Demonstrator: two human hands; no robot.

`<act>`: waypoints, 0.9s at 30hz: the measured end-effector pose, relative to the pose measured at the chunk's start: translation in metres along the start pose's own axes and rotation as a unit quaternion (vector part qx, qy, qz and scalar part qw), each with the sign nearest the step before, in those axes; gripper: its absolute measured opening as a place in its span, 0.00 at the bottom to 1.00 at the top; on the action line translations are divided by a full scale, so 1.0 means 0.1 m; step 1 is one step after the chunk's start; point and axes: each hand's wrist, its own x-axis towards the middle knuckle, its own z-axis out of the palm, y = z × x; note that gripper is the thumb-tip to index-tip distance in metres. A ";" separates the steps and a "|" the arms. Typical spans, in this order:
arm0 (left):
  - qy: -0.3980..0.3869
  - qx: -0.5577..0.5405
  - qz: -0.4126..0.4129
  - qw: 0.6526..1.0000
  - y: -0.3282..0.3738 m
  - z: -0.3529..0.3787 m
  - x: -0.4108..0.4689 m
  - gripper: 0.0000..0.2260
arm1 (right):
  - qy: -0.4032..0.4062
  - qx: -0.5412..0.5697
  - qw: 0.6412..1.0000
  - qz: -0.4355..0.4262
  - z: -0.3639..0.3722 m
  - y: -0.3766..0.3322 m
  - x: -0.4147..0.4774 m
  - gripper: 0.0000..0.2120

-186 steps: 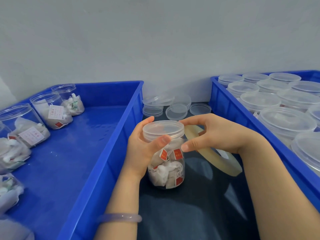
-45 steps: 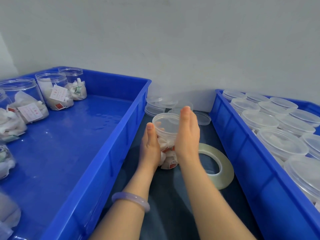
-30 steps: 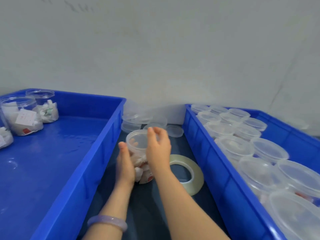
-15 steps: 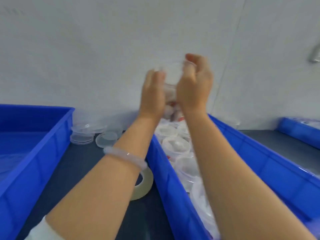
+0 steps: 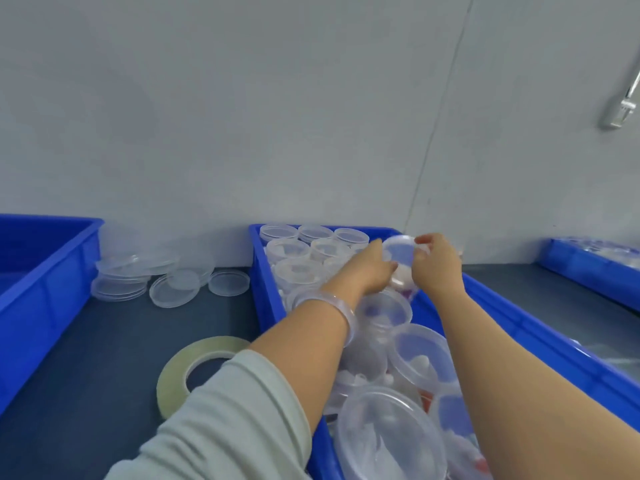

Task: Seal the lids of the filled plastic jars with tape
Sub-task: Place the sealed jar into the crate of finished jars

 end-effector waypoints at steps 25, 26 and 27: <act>0.077 0.364 -0.129 0.919 -1.02 -1.65 -0.83 0.16 | -0.189 -0.285 0.924 -0.174 1.12 -0.91 -0.24 0.27; 0.095 0.367 -0.148 0.913 -1.09 -1.86 -0.96 0.17 | -0.211 -0.262 0.916 -0.219 1.33 -1.15 -0.38 0.26; 0.114 0.373 -0.165 0.906 -1.15 -2.06 -1.11 0.17 | -0.233 -0.238 0.907 -0.257 1.54 -1.40 -0.56 0.25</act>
